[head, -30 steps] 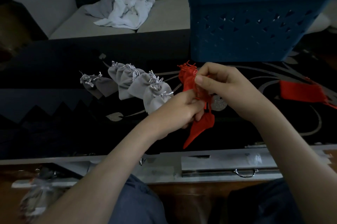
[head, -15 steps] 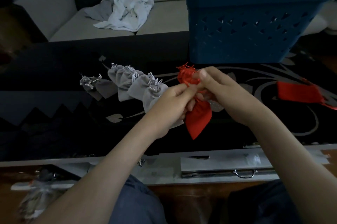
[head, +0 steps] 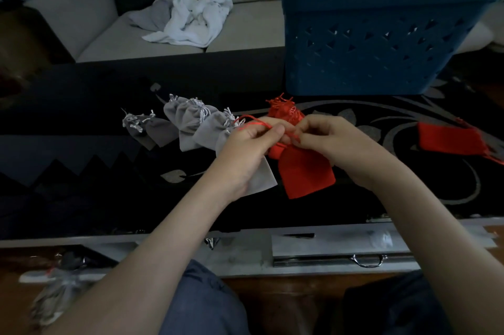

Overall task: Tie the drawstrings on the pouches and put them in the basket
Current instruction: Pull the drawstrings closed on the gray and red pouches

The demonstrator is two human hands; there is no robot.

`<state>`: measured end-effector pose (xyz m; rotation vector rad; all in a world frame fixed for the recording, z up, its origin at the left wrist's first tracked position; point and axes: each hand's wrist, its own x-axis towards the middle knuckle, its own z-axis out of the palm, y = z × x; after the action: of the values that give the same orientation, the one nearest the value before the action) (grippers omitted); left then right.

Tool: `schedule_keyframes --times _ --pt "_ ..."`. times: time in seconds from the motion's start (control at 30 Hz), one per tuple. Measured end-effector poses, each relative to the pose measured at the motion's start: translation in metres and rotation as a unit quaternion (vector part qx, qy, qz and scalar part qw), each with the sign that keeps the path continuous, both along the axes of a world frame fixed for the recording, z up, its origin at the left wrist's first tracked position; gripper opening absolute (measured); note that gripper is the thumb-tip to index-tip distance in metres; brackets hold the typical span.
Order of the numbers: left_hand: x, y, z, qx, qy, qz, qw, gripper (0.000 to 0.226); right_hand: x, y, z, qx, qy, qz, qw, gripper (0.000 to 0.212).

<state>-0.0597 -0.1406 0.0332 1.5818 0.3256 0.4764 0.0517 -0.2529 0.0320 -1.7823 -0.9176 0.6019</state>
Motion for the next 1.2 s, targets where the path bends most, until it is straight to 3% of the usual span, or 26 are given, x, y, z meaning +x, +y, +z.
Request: schedule_keyframes --times 0.07,0.13,0.3,0.4,0.53,0.67,0.83,0.97,1.1,1.2 --pt "0.002 0.003 -0.004 0.05 -0.019 0.032 0.998 0.015 -0.001 0.001 0.0 0.005 -0.009 -0.009 1.0 0.019" --pt "0.005 0.008 -0.009 0.159 -0.008 0.074 0.984 0.01 -0.001 0.001 0.001 0.011 -0.009 -0.017 1.0 0.019" --pt "0.008 0.013 -0.016 0.42 0.055 0.117 0.898 0.011 -0.006 0.001 0.004 0.015 -0.012 -0.009 1.0 0.019" --pt "0.008 0.012 -0.014 0.467 0.068 0.125 0.873 0.016 -0.01 0.001 0.004 0.05 0.022 0.002 0.999 0.019" --pt "0.006 0.013 -0.01 0.528 0.008 0.145 0.836 0.008 -0.01 0.001 0.002 0.077 0.083 -0.016 0.994 0.022" --pt "0.003 0.007 -0.007 0.571 -0.04 0.171 0.802 0.009 -0.013 0.0 0.003 0.065 0.094 0.032 0.993 0.022" --pt "0.003 0.004 -0.008 0.555 -0.06 0.203 0.804 0.007 -0.013 0.0 0.007 0.092 0.063 -0.008 0.994 0.019" --pt "0.003 0.005 -0.008 0.511 -0.054 0.182 0.838 0.024 -0.012 0.0 0.005 0.089 0.057 -0.045 0.993 0.017" --pt "0.002 0.003 -0.004 0.458 -0.041 0.178 0.87 0.034 -0.009 -0.001 0.007 0.102 0.142 -0.093 0.98 0.026" --pt "-0.001 0.002 -0.003 0.451 -0.034 0.174 0.875 0.023 -0.001 -0.002 0.007 0.133 0.212 -0.147 0.957 0.029"
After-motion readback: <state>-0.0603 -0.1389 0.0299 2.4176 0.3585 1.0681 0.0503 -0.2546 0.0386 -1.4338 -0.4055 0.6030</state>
